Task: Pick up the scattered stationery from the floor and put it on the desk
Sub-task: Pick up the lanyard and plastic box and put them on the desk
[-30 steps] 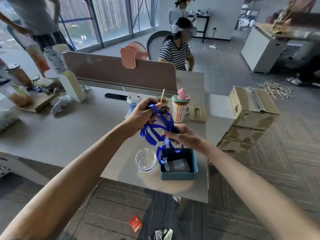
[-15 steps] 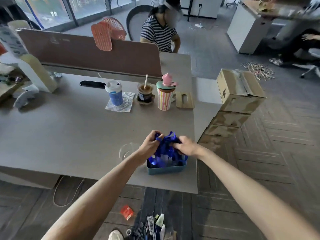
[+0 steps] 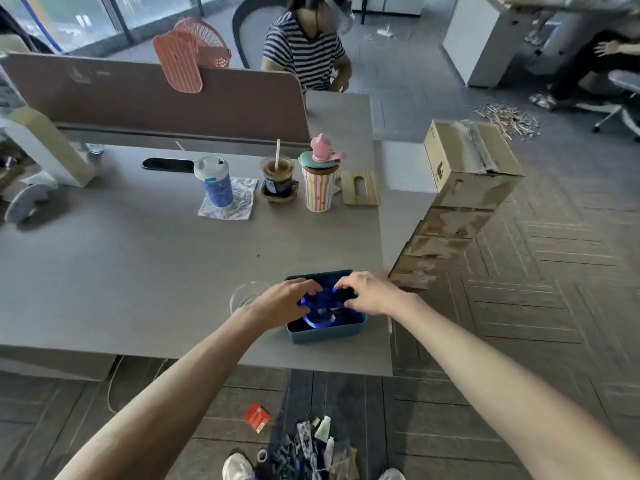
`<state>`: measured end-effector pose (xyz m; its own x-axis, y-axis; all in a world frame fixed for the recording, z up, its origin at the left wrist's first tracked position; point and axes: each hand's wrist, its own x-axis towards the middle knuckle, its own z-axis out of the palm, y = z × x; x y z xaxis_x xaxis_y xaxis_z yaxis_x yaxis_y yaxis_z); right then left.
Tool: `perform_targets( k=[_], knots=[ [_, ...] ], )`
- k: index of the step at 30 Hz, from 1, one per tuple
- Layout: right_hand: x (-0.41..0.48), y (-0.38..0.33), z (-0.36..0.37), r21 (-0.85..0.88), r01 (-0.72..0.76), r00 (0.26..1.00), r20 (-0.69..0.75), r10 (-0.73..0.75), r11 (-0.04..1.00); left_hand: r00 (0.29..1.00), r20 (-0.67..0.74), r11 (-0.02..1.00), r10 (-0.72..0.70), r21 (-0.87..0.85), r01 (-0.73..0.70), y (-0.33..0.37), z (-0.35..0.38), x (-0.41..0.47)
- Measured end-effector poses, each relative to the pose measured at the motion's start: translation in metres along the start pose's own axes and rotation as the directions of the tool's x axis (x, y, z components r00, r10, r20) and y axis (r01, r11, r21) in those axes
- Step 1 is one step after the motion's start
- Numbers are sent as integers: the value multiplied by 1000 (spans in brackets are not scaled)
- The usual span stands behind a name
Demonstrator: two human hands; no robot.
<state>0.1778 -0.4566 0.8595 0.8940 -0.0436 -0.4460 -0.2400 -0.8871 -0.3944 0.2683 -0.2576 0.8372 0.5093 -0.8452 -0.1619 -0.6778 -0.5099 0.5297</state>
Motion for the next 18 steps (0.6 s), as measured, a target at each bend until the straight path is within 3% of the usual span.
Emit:
perform_targets(
  k=[6, 10, 13, 18],
  knots=[
    [-6, -5, 12, -20, -2, 1000, -2, 2, 1000, 999, -27, 999, -18, -35, 17, 8, 7, -1],
    [-36, 1, 6, -8, -1, 992, -123, 0, 1000, 971, -160, 983, -180, -58, 173, 28, -5, -19],
    [-55, 1, 8, 0, 60, 982, -181, -59, 998, 939, -263, 976, -219, -52, 213, 40, -7, -42],
    [-88, -3, 31, 0, 223, 952, -217, -217, 975, 927, -304, 976, -219, -61, 210, 68, 17, -102]
  ],
)
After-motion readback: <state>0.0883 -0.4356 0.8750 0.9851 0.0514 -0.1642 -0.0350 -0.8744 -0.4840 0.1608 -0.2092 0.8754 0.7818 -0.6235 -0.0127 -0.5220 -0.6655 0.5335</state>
